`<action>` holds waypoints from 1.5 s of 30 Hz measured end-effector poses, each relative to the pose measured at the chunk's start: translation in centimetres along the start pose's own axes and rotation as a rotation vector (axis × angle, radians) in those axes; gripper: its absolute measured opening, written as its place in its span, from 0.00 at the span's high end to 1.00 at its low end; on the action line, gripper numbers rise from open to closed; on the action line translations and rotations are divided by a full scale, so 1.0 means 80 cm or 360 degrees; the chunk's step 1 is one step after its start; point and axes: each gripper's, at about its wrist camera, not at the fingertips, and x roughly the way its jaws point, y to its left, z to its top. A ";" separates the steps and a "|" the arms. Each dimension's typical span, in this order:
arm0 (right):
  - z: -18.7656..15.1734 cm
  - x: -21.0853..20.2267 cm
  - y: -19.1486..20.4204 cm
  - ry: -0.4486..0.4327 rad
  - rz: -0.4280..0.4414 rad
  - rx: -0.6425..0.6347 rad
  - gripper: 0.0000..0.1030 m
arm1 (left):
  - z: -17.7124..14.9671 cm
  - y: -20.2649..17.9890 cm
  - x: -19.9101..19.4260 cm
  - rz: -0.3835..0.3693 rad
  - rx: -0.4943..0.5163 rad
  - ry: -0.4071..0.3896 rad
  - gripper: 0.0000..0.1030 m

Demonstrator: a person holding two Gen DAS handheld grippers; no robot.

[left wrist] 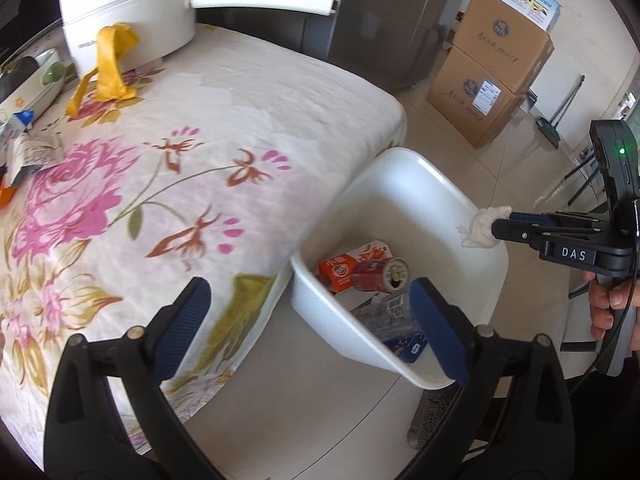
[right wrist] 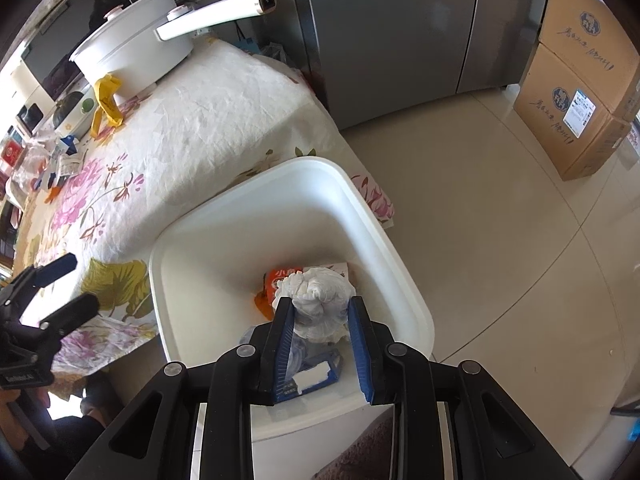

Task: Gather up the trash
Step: 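Carry tissue and red can over the white bin and release both, then move both grippers back over the table toward the snack wrappers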

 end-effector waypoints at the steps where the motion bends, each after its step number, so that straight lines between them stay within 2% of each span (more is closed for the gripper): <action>1: 0.001 0.001 -0.001 0.0009 -0.0002 0.0025 0.62 | -0.002 0.005 -0.005 0.0016 -0.0003 -0.0002 0.02; 3: 0.003 0.001 -0.002 0.0021 0.0024 0.0075 0.49 | -0.005 0.011 -0.010 0.0035 -0.0012 -0.0003 0.01; 4: 0.003 0.000 -0.001 0.0015 0.0027 0.0085 0.45 | -0.006 0.014 -0.012 0.0041 -0.0017 -0.0004 0.01; 13: 0.012 -0.016 0.037 -0.0020 0.0063 0.0032 0.33 | -0.018 0.055 -0.043 0.0114 -0.0110 -0.0029 0.01; 25: 0.032 -0.026 0.118 -0.0063 0.0101 -0.0091 0.25 | -0.039 0.130 -0.094 0.0199 -0.0316 -0.0106 0.01; 45: 0.062 -0.003 0.270 -0.0106 0.0142 -0.0310 0.21 | -0.083 0.266 -0.158 0.0383 -0.0679 -0.0186 0.01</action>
